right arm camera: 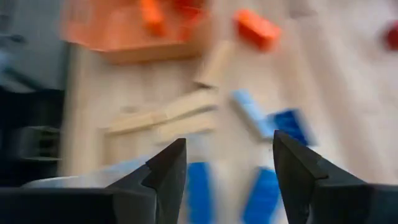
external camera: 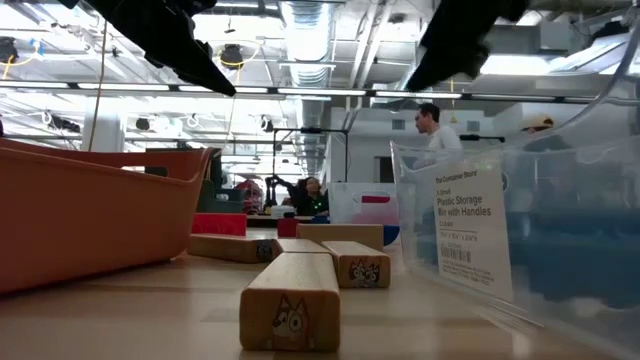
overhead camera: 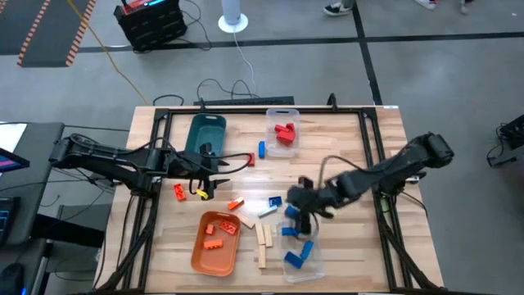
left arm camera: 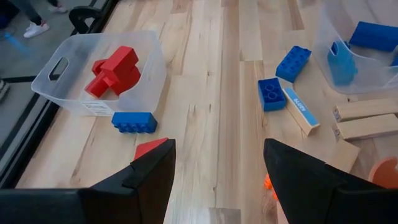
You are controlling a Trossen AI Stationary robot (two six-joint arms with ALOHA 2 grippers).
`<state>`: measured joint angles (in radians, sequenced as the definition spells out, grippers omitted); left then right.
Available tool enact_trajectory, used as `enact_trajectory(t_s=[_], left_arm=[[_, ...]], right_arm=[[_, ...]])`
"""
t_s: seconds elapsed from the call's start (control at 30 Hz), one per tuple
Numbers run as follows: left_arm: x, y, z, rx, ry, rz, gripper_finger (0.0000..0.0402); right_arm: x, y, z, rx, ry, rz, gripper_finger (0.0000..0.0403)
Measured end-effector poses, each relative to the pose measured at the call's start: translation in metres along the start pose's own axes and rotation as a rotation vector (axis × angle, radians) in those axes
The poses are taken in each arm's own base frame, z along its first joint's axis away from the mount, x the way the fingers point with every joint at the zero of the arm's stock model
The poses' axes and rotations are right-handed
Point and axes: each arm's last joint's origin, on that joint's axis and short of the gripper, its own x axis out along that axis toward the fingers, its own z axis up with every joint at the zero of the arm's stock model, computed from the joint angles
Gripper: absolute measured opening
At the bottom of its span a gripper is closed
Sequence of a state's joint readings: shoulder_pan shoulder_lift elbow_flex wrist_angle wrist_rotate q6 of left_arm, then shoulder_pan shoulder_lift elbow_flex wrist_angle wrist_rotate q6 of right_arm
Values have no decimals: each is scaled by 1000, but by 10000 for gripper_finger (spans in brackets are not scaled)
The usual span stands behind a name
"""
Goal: Sort blocks
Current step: Put the blue game piece into the bottom transparent bin
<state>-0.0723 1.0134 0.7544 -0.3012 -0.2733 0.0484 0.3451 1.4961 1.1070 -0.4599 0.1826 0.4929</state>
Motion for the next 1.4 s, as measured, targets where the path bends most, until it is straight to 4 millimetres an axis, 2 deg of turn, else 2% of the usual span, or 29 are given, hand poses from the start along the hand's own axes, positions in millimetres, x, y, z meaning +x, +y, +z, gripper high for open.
enact_trajectory(t_s=[0.23,0.43,0.83,1.17,1.4], left_arm=[[0,0,0,-1,2,0,237],[0,0,-3,1,26,-1,237],[0,0,-3,7,32,-2,237],[0,0,-5,11,47,-3,237],[0,0,-5,21,50,-3,237]], right_arm=[[38,-49,8,-97,155,19,211],[70,-73,3,-156,253,8,211],[109,-64,28,-257,437,71,211],[135,-69,33,-285,613,58,212],[140,-74,32,-284,639,52,207]])
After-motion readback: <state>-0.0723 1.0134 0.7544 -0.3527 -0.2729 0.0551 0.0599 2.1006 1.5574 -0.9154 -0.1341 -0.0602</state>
